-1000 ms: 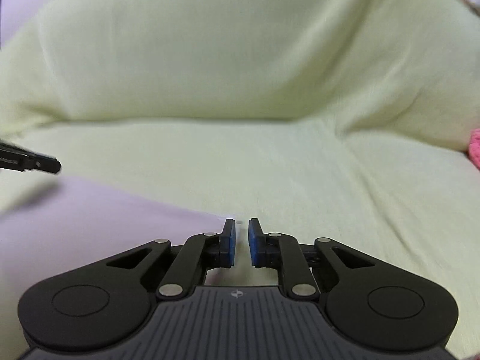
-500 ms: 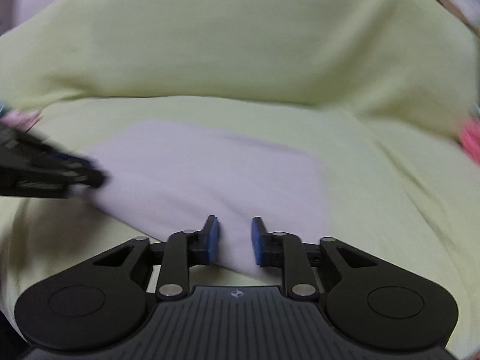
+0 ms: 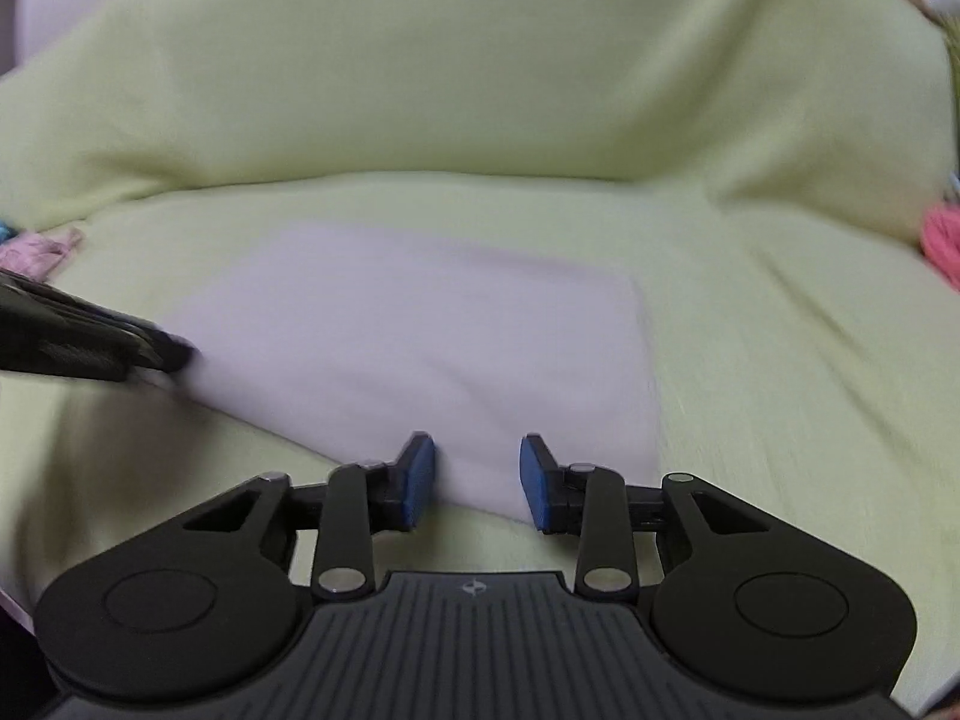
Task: Fold clothes
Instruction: 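Open both grippers and release the folded top onto the sofa, then pull both grippers back from the folded top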
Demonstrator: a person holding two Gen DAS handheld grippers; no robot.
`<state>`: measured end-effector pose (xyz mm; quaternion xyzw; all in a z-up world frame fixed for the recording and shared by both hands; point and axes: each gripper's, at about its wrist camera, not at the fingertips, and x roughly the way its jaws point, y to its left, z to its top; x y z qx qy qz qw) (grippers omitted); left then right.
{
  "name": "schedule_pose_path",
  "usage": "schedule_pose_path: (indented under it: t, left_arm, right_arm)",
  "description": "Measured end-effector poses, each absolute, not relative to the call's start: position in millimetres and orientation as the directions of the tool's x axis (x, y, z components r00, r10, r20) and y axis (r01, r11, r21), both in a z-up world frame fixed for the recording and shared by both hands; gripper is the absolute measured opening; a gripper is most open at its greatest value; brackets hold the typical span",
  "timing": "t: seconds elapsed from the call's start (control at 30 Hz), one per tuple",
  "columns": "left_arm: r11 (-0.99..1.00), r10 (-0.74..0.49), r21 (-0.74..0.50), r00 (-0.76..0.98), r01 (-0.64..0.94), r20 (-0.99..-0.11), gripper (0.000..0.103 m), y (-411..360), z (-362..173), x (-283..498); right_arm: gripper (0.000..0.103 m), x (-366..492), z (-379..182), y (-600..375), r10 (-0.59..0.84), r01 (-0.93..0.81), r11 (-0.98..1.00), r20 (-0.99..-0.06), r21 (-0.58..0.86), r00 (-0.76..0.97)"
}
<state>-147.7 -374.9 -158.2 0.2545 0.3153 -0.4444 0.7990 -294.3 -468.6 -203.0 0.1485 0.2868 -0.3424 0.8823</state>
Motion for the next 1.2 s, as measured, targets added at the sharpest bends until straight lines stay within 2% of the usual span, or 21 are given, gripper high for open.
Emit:
schedule_pose_path:
  t: [0.1, 0.23, 0.3, 0.4, 0.53, 0.6, 0.8, 1.2]
  left_arm:
    - [0.506, -0.502, 0.139, 0.422, 0.851, -0.755, 0.031, -376, -158, -154]
    - [0.541, -0.463, 0.085, 0.380, 0.837, -0.801, 0.031, -366, -153, -160]
    - [0.553, -0.461, 0.066, 0.371, 0.831, -0.806, 0.037, -361, -149, -165]
    - [0.562, -0.455, 0.082, 0.390, 0.823, -0.800, 0.046, -352, -143, -174]
    - [0.557, -0.459, 0.085, 0.392, 0.826, -0.797, 0.052, -345, -136, -182]
    - [0.554, -0.465, 0.085, 0.393, 0.828, -0.793, 0.061, -343, -132, -186]
    - [0.533, -0.496, 0.080, 0.387, 0.842, -0.777, 0.072, -338, -123, -197]
    - [0.514, -0.532, 0.069, 0.381, 0.855, -0.757, 0.079, -329, -113, -204]
  right_arm:
    - [0.034, -314, -202, -470, -0.548, 0.735, 0.674, -0.619, 0.072, 0.563]
    - [0.045, -344, -197, -469, -0.566, 0.796, 0.585, -0.627, 0.154, 0.536]
    - [0.064, -357, -194, -464, -0.572, 0.798, 0.567, -0.599, 0.205, 0.560]
    - [0.076, -358, -187, -460, -0.570, 0.782, 0.576, -0.567, 0.239, 0.594]
    - [0.091, -359, -172, -437, -0.563, 0.763, 0.591, -0.544, 0.262, 0.623]
    - [0.098, -357, -163, -426, -0.562, 0.761, 0.596, -0.542, 0.259, 0.625]
    - [0.101, -357, -154, -416, -0.562, 0.771, 0.585, -0.560, 0.252, 0.609]
    - [0.103, -358, -126, -394, -0.605, 0.773, 0.615, -0.537, 0.154, 0.588]
